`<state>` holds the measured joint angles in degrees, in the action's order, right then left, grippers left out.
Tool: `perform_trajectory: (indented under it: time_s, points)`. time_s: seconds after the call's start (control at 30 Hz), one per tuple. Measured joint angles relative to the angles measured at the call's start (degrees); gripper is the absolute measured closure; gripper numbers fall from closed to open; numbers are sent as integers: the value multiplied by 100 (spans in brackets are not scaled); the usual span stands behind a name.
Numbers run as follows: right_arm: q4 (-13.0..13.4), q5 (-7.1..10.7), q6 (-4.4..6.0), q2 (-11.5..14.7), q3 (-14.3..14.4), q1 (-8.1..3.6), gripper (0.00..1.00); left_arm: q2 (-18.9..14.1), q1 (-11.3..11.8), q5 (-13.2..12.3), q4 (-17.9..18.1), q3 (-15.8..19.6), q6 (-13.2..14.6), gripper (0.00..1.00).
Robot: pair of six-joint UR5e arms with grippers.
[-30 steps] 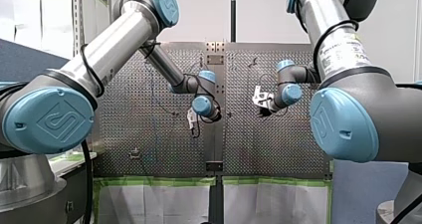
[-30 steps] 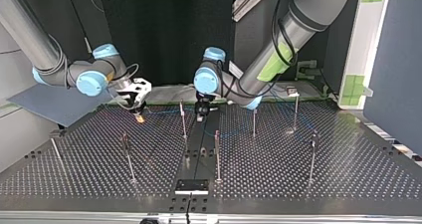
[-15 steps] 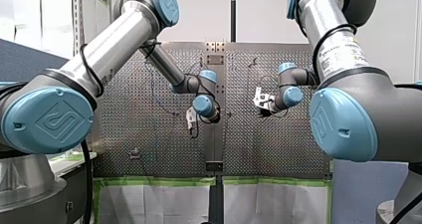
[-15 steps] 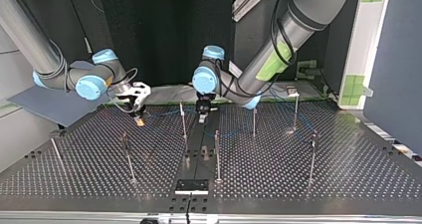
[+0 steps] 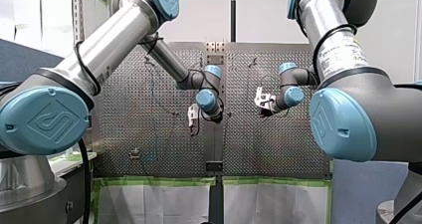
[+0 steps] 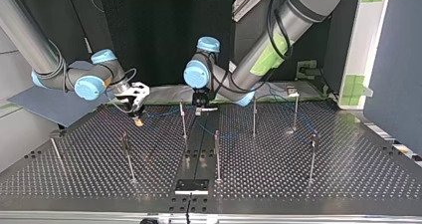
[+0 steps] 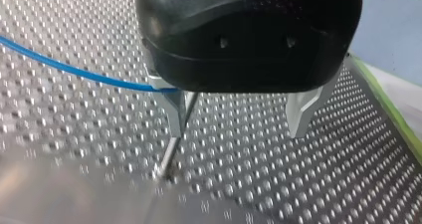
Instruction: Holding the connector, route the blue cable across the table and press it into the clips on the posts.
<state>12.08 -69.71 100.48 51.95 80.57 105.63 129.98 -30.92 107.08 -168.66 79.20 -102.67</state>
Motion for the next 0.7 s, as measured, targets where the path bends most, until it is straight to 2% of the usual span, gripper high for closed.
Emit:
perform_trajectory:
  time_s: [0.43,0.7]
  points:
    - [-29,9,-2,-1,0,-9,100,-319,-408,47,149,465,-7,0]
    - [-105,22,-8,3,-1,-53,100,-466,-825,394,380,554,-71,0]
